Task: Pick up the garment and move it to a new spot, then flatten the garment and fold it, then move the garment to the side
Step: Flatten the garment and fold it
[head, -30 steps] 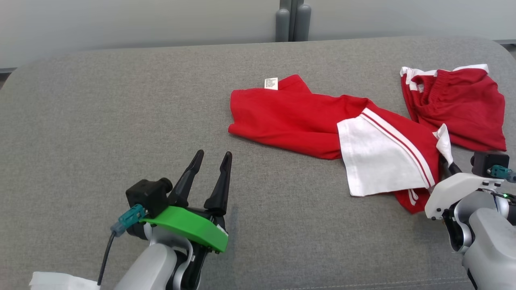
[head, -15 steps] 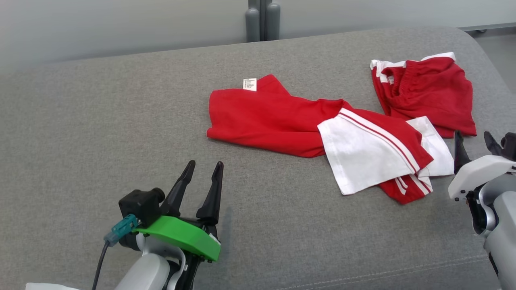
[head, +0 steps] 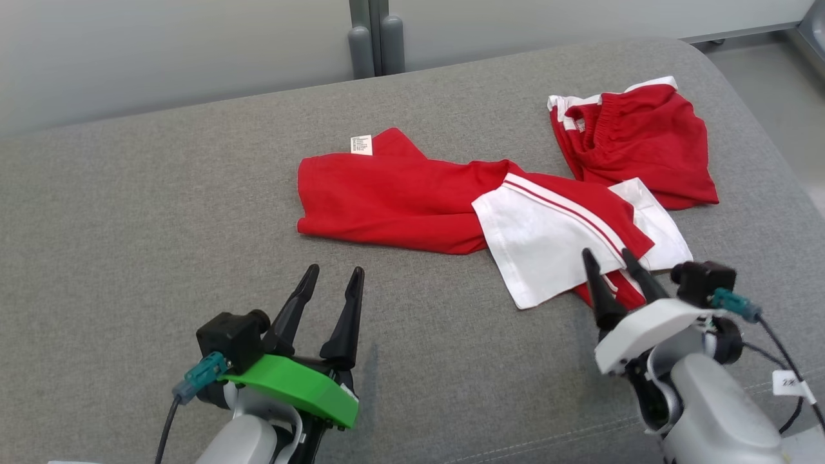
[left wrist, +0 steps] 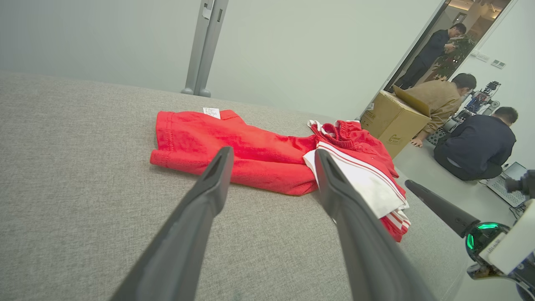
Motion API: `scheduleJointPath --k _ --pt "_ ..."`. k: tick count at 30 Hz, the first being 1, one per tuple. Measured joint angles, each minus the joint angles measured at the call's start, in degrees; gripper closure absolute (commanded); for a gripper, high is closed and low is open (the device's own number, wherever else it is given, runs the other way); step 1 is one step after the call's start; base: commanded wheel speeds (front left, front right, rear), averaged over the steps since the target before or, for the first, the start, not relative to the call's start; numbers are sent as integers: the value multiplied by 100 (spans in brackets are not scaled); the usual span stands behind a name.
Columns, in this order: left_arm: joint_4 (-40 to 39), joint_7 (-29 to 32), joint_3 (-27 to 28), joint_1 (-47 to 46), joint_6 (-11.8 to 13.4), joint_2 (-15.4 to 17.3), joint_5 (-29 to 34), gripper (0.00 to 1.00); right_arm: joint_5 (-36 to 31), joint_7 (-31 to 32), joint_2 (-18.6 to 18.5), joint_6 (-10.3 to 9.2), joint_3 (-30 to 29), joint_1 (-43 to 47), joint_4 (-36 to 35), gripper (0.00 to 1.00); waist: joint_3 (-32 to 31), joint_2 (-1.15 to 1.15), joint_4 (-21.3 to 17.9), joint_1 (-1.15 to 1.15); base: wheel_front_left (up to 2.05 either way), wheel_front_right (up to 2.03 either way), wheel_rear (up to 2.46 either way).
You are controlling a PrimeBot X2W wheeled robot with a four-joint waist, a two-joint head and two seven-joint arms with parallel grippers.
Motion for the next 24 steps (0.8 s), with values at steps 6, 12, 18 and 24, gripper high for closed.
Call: scheduleJointPath --k 6,12,18,24 --pt "-3 2 -62 13 0 -2 1 0 211 0 445 83 241 530 55 0 5 0 68 0 0 0 0" --pt "-7 9 -96 21 0 1 9 0 427 0 450 151 346 610 170 0 52 0 217 0 0 0 0" --pt "-18 13 -129 21 0 0 16 0 826 55 455 178 265 579 343 0 102 0 408 0 0 0 0" --pt "-80 18 -125 21 0 1 24 0 977 155 450 179 240 418 497 0 151 0 620 0 0 0 0"
